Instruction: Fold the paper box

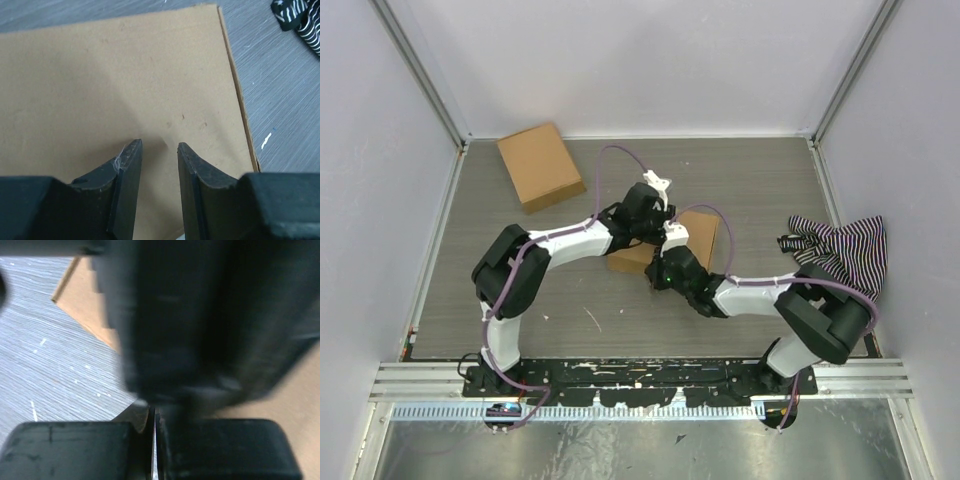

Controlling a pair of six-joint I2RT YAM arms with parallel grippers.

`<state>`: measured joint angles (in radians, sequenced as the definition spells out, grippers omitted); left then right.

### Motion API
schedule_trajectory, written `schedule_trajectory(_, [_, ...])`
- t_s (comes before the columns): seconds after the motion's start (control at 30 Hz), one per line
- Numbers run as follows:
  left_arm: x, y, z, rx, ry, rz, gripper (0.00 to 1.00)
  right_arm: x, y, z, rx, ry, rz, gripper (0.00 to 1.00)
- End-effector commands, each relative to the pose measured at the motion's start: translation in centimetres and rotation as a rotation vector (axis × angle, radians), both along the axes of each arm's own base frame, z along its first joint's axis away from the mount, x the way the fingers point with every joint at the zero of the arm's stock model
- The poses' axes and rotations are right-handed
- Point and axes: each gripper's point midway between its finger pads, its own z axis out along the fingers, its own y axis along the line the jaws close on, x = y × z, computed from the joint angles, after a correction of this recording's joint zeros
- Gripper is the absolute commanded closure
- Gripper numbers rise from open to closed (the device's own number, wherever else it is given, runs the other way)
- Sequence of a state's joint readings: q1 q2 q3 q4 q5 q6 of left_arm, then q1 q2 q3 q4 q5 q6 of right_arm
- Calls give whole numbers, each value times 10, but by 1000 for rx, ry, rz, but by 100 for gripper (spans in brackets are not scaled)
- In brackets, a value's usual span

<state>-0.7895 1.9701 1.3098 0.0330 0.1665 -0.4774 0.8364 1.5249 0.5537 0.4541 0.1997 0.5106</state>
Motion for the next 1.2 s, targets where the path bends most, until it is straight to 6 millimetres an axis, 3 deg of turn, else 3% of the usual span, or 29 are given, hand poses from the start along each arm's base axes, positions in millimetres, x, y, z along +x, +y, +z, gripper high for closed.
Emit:
schedule_trajectory(0.0, [-72,58,-74,302,255,-24,57,34,-44,38,-26,-148,-221,99])
schedule_trajectory(0.23, [-65,60,-53,294,217,5,55,24,-59,45,-75,-141,-222,99])
schedule_trajectory(0.43, [-61,73,-7,279,127,50,50,21,-74,60,-104,-146,-266,99])
schedule_trajectory(0.63, [-59,105,50,294,6,134,42,9,-80,84,-80,-148,-250,96])
schedule_trajectory(0.7, [-61,122,68,301,-39,173,36,3,-82,95,-68,-155,-227,82])
schedule_trajectory(0.77, [-64,142,94,288,-107,224,24,-4,-84,106,-52,-164,-203,49])
schedule_trajectory(0.8, [-65,154,102,286,-135,259,1,-7,-85,112,-44,-168,-192,34])
schedule_trajectory(0.87, [-72,177,121,271,-188,318,2,-12,-90,122,-39,-173,-192,22])
schedule_trajectory(1.0, [-93,221,133,240,-245,411,2,-17,-105,135,-63,-167,-239,19])
schedule_trajectory(1.17, [-115,261,131,205,-285,500,2,-22,-115,145,-58,-187,-256,18])
